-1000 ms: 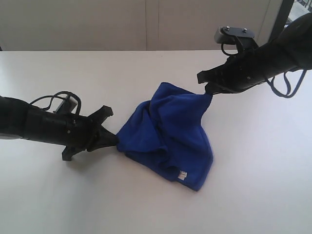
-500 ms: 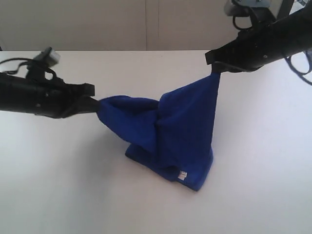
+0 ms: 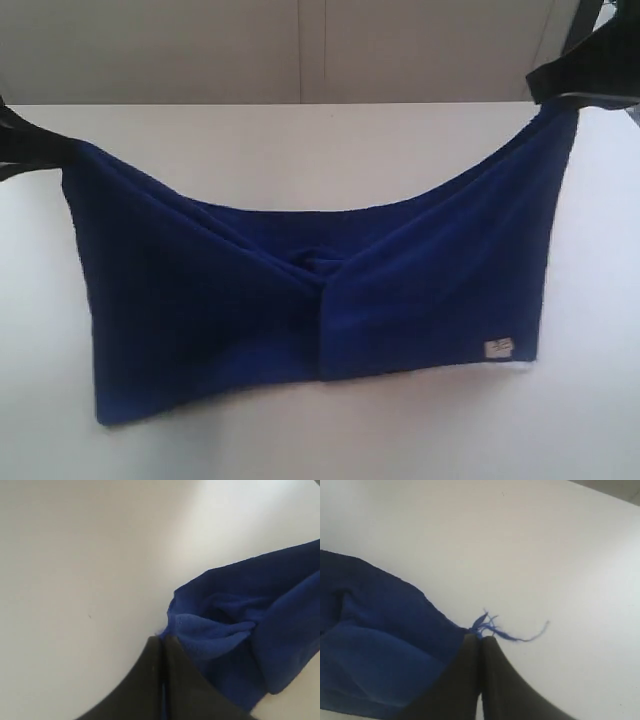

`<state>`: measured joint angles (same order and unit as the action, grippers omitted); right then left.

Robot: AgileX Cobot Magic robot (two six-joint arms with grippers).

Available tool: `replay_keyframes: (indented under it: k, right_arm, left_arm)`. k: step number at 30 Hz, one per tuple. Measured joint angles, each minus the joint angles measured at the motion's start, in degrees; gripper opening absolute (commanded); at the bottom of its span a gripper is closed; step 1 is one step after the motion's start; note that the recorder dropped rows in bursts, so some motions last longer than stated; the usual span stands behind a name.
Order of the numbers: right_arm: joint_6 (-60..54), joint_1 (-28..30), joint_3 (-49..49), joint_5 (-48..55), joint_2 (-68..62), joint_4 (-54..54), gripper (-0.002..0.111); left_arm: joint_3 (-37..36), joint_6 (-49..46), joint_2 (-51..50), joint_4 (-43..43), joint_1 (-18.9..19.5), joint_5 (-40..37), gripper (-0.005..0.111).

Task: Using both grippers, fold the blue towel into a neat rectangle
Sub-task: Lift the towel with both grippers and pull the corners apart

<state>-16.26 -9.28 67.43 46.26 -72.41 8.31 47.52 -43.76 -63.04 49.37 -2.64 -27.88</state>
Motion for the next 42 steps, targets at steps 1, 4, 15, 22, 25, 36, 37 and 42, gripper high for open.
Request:
replay_keyframes:
  k: [1, 4, 15, 22, 25, 36, 37, 42]
  right_arm:
    - [0.3, 0.0, 0.0, 0.7, 1.6, -0.4, 0.0]
    - [0.7, 0.0, 0.0, 3.1, 6.3, -0.8, 0.0]
    - [3.1, 0.0, 0.0, 12.7, 26.3, -2.2, 0.0]
    - [6.7, 0.0, 0.0, 18.6, 40.5, -6.3, 0.0]
    - [10.4, 0.0, 0.0, 20.0, 44.3, -10.4, 0.0]
    - [17.4, 0.0, -6.9, 16.6, 37.9, -13.5, 0.0]
    - [17.8, 0.0, -9.2, 14.4, 36.0, -13.5, 0.0]
    - [18.6, 0.0, -20.0, -0.6, 24.4, -13.5, 0.0]
  left_arm:
    - [0.0, 0.1, 1.9, -0.9, 0.0, -0.3, 0.0]
    - [0.0, 2.0, 7.5, -3.7, 0.0, -1.0, 0.0]
    - [2.6, 24.2, 26.0, -28.4, 0.0, -11.9, 0.0]
    - [9.7, 30.9, 35.4, -37.1, 0.0, -18.4, 0.0]
    - [12.3, 35.6, 37.1, -42.2, 0.0, -19.9, 0.0]
    - [6.5, 45.5, 30.3, -45.1, 0.0, -24.4, 0.0]
    - [4.3, 45.8, 28.8, -45.2, 0.0, -22.5, 0.0]
    - [-6.8, 46.7, 19.8, -45.5, 0.0, -7.8, 0.0]
